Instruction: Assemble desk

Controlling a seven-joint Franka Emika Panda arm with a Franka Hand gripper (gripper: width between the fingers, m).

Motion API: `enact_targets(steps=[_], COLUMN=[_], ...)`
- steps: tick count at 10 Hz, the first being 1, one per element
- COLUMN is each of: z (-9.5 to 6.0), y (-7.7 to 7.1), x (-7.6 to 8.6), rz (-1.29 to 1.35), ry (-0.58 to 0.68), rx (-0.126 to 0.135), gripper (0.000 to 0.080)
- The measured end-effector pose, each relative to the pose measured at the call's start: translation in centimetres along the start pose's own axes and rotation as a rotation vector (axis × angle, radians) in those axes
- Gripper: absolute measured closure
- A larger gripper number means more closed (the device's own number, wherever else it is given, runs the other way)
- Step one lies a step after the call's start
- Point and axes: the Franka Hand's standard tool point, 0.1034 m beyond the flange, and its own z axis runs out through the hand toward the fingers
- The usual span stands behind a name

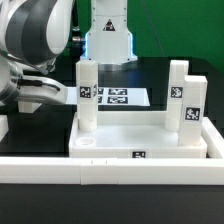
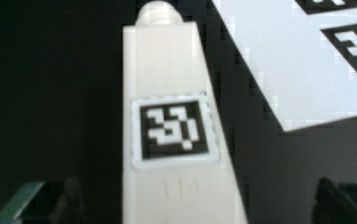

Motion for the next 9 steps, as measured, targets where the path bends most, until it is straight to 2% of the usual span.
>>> enact_targets(steps=[2, 3, 4, 5, 8, 9], z=[0.0, 0.4, 0.2, -0.1, -0.1, -0.2], y=[0.0, -0.1, -0.1, 0.0, 0.1, 0.1], x=[0.1, -0.7, -0.7, 0.1, 0.4, 0.4], rz=[0.0, 0.002, 0.005, 0.004, 0.004, 0.004], ry=[-0.001, -0.075, -0.146, -0.147, -0.129, -0.129], rx=[-0.001, 0.01, 0.013, 0.002, -0.003, -0.003], gripper=[0.015, 0.015, 0.015, 0.015, 0.015, 0.027])
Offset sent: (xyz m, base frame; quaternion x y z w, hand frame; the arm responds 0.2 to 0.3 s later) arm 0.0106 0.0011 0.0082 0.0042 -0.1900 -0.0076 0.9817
